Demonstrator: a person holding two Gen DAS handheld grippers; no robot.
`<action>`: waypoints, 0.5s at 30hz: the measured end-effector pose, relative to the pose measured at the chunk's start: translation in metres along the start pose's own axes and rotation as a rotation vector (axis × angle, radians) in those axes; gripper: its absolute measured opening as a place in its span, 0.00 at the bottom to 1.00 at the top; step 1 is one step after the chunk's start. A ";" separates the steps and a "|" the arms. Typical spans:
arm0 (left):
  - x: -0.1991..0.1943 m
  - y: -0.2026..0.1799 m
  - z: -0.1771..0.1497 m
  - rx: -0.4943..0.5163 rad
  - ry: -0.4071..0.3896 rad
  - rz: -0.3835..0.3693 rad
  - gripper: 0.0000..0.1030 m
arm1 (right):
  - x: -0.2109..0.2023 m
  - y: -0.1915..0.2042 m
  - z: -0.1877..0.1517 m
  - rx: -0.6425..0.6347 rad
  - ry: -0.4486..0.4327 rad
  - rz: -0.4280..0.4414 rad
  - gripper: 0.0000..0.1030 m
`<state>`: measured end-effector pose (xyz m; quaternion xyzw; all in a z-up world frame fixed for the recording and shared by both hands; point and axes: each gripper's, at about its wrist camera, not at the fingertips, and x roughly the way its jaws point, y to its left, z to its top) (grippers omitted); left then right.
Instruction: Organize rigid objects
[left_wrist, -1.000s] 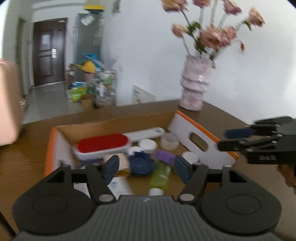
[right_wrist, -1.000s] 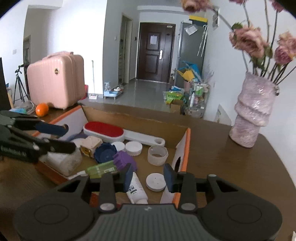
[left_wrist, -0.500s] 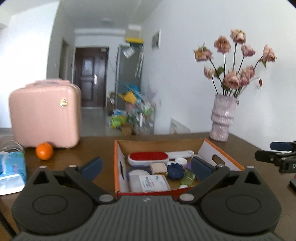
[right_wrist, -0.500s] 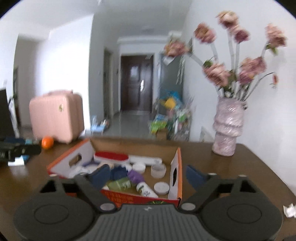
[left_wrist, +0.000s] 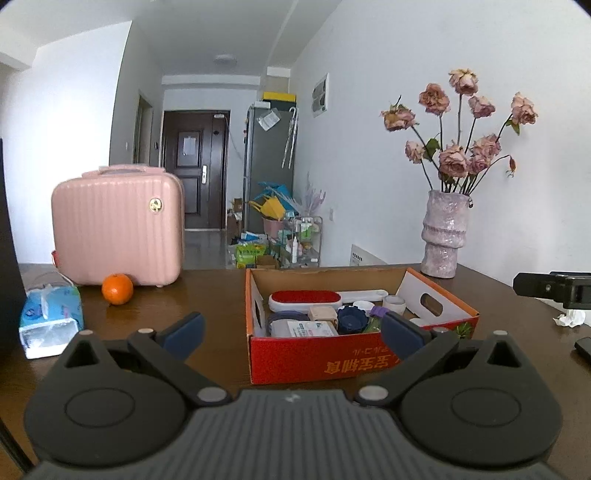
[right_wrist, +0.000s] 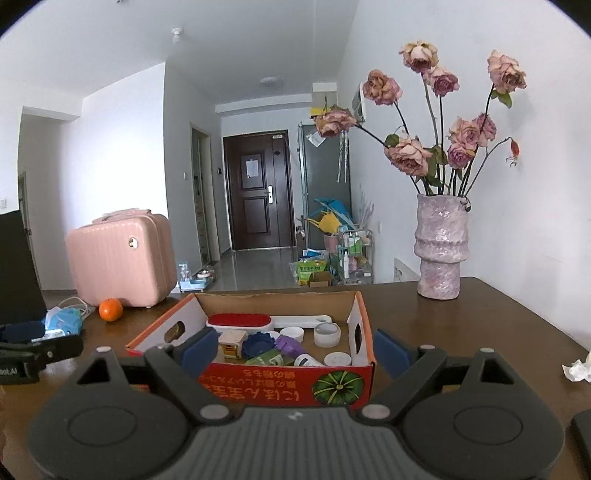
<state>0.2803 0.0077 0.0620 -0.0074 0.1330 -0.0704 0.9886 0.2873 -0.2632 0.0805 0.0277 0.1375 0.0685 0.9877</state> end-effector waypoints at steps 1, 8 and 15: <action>-0.005 -0.001 0.000 0.003 -0.004 0.007 1.00 | -0.005 0.001 -0.001 0.001 -0.005 -0.002 0.88; -0.063 -0.008 -0.011 -0.020 -0.008 0.037 1.00 | -0.054 0.016 -0.014 -0.024 -0.041 -0.006 0.89; -0.127 -0.017 -0.033 -0.024 -0.031 0.075 1.00 | -0.106 0.029 -0.035 -0.027 -0.023 0.014 0.92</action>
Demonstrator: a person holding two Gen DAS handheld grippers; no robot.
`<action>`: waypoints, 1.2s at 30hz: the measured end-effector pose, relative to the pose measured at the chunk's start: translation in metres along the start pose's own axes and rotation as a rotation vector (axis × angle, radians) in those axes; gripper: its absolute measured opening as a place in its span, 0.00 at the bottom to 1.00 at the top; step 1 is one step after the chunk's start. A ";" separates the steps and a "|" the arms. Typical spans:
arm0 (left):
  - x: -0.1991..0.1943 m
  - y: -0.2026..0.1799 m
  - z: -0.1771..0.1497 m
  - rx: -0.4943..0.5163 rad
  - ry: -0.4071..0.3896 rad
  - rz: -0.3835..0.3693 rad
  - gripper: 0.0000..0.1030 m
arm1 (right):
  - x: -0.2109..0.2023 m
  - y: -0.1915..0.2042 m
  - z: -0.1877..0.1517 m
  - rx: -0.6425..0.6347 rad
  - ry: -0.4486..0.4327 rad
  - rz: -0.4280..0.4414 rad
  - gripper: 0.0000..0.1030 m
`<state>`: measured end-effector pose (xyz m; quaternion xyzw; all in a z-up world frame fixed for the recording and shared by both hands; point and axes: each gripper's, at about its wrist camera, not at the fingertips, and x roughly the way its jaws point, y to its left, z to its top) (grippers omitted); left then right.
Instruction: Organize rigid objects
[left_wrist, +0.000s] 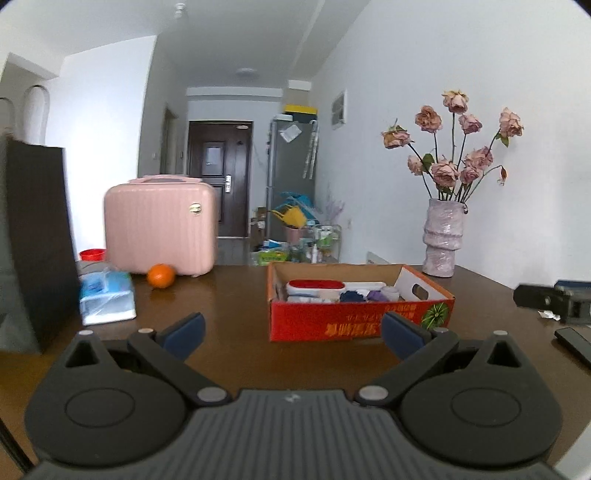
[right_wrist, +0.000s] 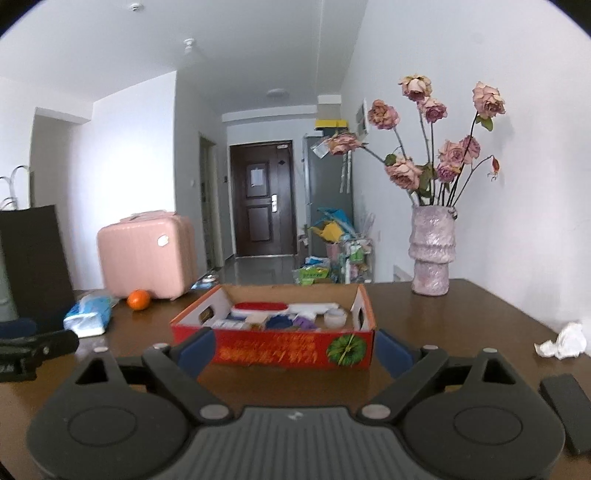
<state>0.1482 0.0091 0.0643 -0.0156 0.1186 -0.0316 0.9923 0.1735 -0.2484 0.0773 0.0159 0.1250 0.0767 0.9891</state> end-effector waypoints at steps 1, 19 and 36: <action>-0.010 0.000 -0.004 0.002 0.000 -0.003 1.00 | -0.008 0.002 -0.005 -0.003 0.006 0.009 0.92; -0.097 0.007 -0.067 0.035 0.048 0.049 1.00 | -0.118 0.053 -0.091 0.018 0.062 0.022 0.93; -0.100 -0.001 -0.059 0.068 0.023 0.027 1.00 | -0.123 0.052 -0.091 0.025 0.046 -0.005 0.94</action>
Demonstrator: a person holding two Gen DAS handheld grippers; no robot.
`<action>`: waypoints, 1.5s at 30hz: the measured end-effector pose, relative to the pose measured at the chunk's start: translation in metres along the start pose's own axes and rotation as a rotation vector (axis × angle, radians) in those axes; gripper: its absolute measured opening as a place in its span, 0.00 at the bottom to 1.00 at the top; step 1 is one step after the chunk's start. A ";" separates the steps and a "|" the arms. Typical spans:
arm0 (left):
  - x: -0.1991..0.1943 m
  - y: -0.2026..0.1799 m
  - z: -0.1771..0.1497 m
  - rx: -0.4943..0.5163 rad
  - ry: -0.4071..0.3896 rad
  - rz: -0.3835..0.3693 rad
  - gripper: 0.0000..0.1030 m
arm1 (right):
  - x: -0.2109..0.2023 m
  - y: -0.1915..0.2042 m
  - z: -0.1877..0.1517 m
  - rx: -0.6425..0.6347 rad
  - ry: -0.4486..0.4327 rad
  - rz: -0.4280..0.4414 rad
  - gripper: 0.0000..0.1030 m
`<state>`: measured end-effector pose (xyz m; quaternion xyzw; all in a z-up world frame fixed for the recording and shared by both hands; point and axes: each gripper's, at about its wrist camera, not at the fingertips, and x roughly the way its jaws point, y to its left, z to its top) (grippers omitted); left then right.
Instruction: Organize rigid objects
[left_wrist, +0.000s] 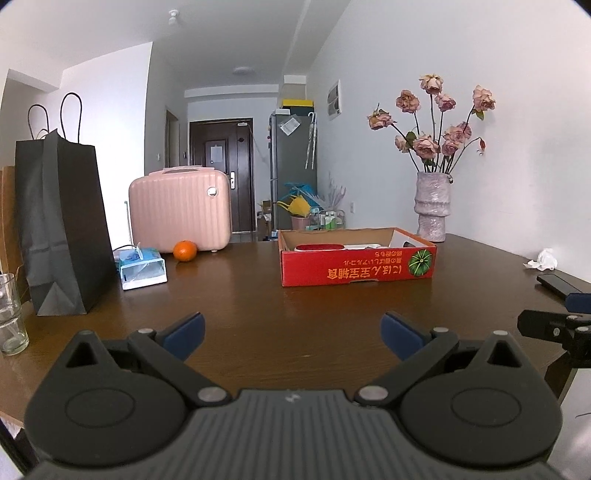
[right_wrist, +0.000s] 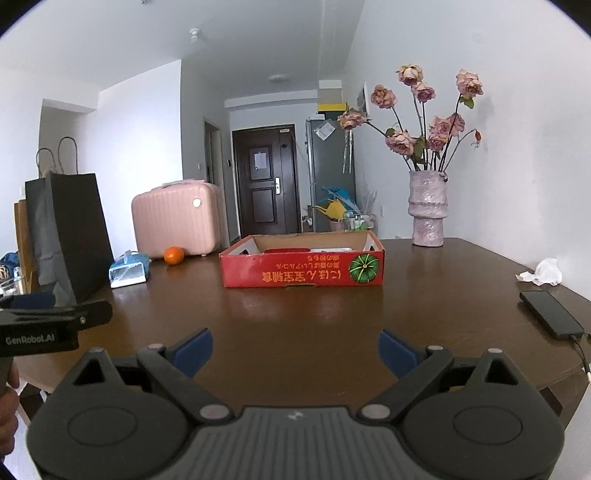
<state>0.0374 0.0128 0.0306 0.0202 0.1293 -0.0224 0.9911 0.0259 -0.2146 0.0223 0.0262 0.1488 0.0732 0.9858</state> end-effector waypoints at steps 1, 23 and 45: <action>0.000 0.000 0.000 0.001 -0.002 0.001 1.00 | 0.000 0.000 0.000 0.001 -0.002 0.000 0.94; -0.001 0.000 0.001 0.002 -0.015 0.008 1.00 | 0.000 0.003 0.000 -0.008 -0.016 0.005 0.94; -0.001 0.002 0.001 0.001 -0.012 0.015 1.00 | 0.000 0.004 -0.001 -0.009 -0.012 0.004 0.94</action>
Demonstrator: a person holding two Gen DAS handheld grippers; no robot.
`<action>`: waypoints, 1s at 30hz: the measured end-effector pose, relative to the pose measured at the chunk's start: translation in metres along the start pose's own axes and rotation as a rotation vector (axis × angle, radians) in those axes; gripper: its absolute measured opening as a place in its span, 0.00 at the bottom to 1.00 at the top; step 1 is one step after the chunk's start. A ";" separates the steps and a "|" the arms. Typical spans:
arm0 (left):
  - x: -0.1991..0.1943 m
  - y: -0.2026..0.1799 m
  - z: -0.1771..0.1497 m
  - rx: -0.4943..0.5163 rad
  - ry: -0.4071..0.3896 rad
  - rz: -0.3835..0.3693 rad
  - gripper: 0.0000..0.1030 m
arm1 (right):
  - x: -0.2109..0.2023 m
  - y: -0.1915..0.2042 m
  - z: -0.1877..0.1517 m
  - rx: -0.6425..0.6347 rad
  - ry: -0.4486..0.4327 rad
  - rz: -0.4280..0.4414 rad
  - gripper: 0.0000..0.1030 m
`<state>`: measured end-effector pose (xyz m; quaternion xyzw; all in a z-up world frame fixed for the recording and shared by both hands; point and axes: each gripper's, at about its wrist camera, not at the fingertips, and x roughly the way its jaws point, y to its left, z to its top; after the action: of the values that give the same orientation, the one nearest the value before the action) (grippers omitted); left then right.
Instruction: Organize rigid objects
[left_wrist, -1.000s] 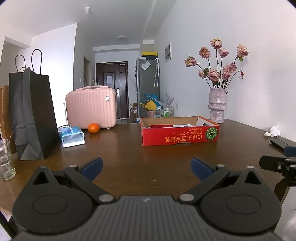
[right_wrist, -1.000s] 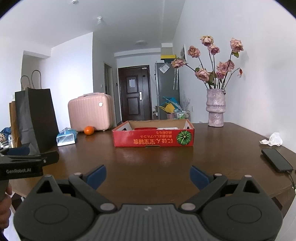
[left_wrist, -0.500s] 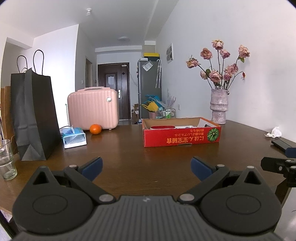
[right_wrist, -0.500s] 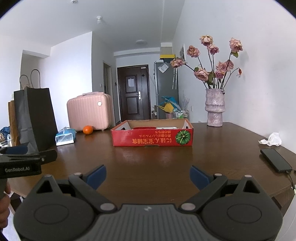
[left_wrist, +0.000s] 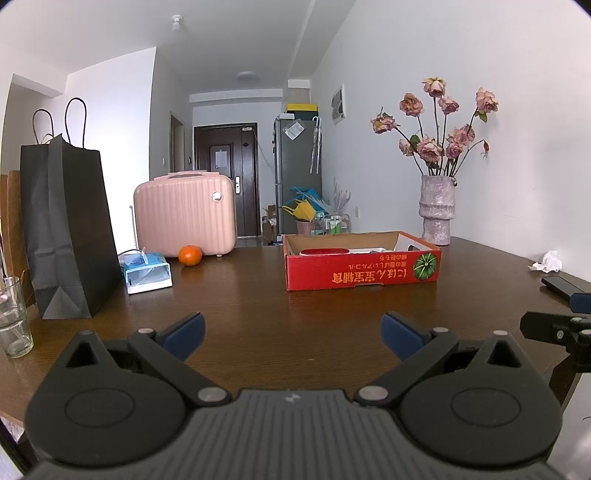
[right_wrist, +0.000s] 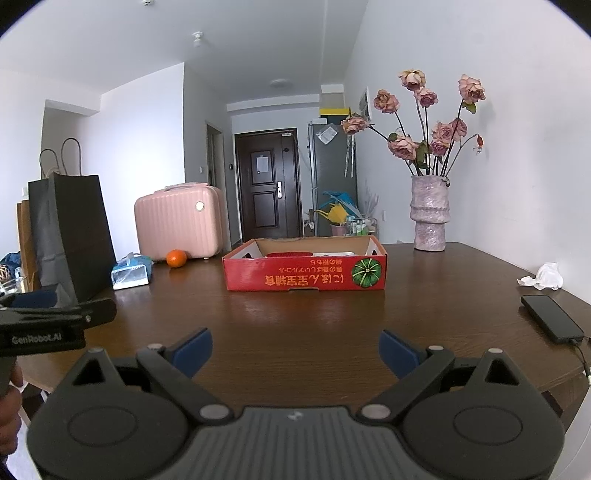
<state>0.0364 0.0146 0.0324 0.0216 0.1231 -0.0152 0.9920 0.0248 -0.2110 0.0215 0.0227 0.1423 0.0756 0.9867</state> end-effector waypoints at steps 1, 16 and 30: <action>0.000 0.000 0.000 0.001 0.000 0.000 1.00 | 0.000 0.000 0.000 -0.001 0.000 -0.001 0.94; 0.000 -0.001 0.001 0.005 -0.002 -0.001 1.00 | 0.000 -0.001 0.000 0.002 0.002 -0.005 0.94; 0.000 0.001 0.002 0.004 -0.009 0.010 1.00 | 0.001 0.001 -0.002 0.000 0.003 -0.005 0.94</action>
<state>0.0371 0.0152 0.0345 0.0242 0.1184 -0.0104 0.9926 0.0256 -0.2095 0.0198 0.0224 0.1440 0.0731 0.9866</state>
